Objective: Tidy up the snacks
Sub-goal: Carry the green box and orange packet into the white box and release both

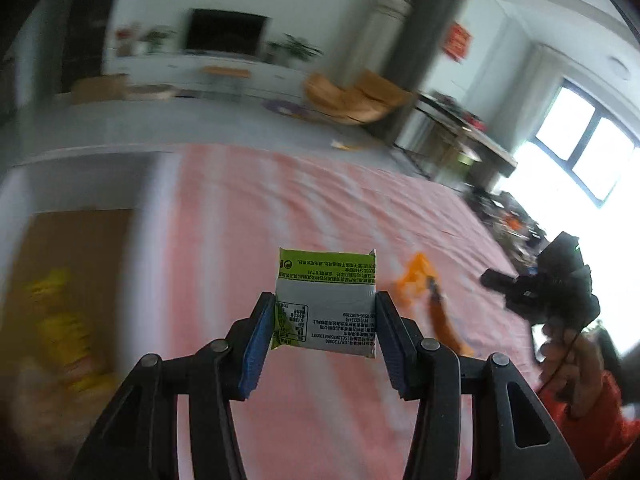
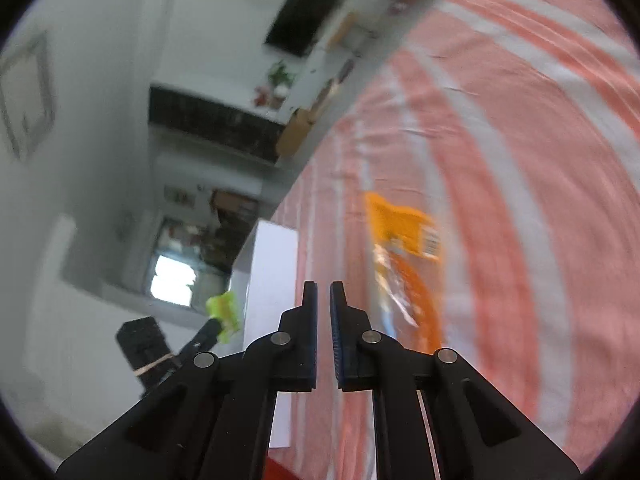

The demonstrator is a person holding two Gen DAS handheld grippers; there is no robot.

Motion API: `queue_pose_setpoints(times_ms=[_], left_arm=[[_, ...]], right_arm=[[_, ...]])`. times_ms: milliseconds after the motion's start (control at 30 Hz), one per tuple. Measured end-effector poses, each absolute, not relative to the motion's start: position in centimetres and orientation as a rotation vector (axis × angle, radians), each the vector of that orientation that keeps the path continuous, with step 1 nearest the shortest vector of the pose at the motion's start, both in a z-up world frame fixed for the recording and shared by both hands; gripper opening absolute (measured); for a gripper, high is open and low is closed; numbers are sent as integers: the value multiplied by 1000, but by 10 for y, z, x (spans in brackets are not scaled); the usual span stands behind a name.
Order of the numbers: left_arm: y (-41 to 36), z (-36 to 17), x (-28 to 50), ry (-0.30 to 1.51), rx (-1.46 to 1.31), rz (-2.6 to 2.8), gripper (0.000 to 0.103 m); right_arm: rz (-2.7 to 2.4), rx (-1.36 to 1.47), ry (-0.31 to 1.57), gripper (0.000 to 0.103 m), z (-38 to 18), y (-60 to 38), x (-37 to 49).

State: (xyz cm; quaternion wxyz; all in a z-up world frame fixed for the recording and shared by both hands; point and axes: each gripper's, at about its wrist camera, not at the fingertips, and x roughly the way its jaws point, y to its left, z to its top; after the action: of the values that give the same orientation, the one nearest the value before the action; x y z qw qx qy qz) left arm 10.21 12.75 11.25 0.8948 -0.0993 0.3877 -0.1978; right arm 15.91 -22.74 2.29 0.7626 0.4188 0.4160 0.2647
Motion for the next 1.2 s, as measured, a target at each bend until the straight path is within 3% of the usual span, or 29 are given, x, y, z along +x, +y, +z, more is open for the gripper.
queue_pose_setpoints(times_ms=[67, 167, 200, 233, 267, 300, 400, 467, 500, 567, 633, 700, 900, 1000, 1067, 1100, 1133, 1167, 1200], left_arm=[[154, 120, 86, 785, -203, -367, 49], [189, 130, 61, 748, -194, -316, 49], [199, 131, 52, 739, -195, -303, 49], [206, 130, 47, 736, -200, -291, 49], [210, 128, 45, 735, -204, -284, 49], [215, 125, 41, 735, -211, -277, 49], [222, 115, 38, 734, -220, -264, 49], [226, 108, 37, 739, -233, -258, 49], [230, 105, 35, 741, -245, -253, 49], [237, 102, 33, 738, -258, -240, 49], [250, 103, 25, 728, -272, -221, 49], [264, 103, 21, 725, -277, -201, 49], [301, 91, 16, 742, -304, -127, 49], [315, 79, 19, 788, -284, -49, 51], [321, 72, 20, 826, -237, 38, 60], [323, 68, 19, 842, -221, 76, 74], [324, 67, 18, 843, -219, 91, 85], [325, 67, 14, 837, -219, 108, 88], [326, 68, 9, 825, -211, 125, 89]], right_arm=[[579, 863, 941, 7, 29, -204, 172], [405, 505, 1001, 13, 40, -172, 182], [332, 402, 994, 24, 41, -167, 179], [297, 336, 989, 47, 39, -164, 177], [284, 314, 1024, 58, 32, -162, 177], [283, 327, 1078, 65, 22, -160, 179], [308, 335, 1152, 65, -1, -137, 180], [283, 225, 1180, 79, -14, -104, 181], [264, 154, 1218, 94, -27, -88, 182], [221, -23, 1326, 94, -60, -60, 185], [198, -151, 1229, 63, -59, -44, 178], [229, -57, 1241, 50, -55, -54, 177], [427, 522, 1187, 50, -44, -110, 169], [582, 554, 1097, 50, 0, -78, 164], [697, 501, 1067, 51, 30, -37, 163], [764, 449, 1048, 54, 48, -4, 161], [812, 405, 1034, 62, 58, 24, 161], [842, 370, 1026, 71, 65, 48, 159], [877, 320, 1015, 90, 72, 78, 157]])
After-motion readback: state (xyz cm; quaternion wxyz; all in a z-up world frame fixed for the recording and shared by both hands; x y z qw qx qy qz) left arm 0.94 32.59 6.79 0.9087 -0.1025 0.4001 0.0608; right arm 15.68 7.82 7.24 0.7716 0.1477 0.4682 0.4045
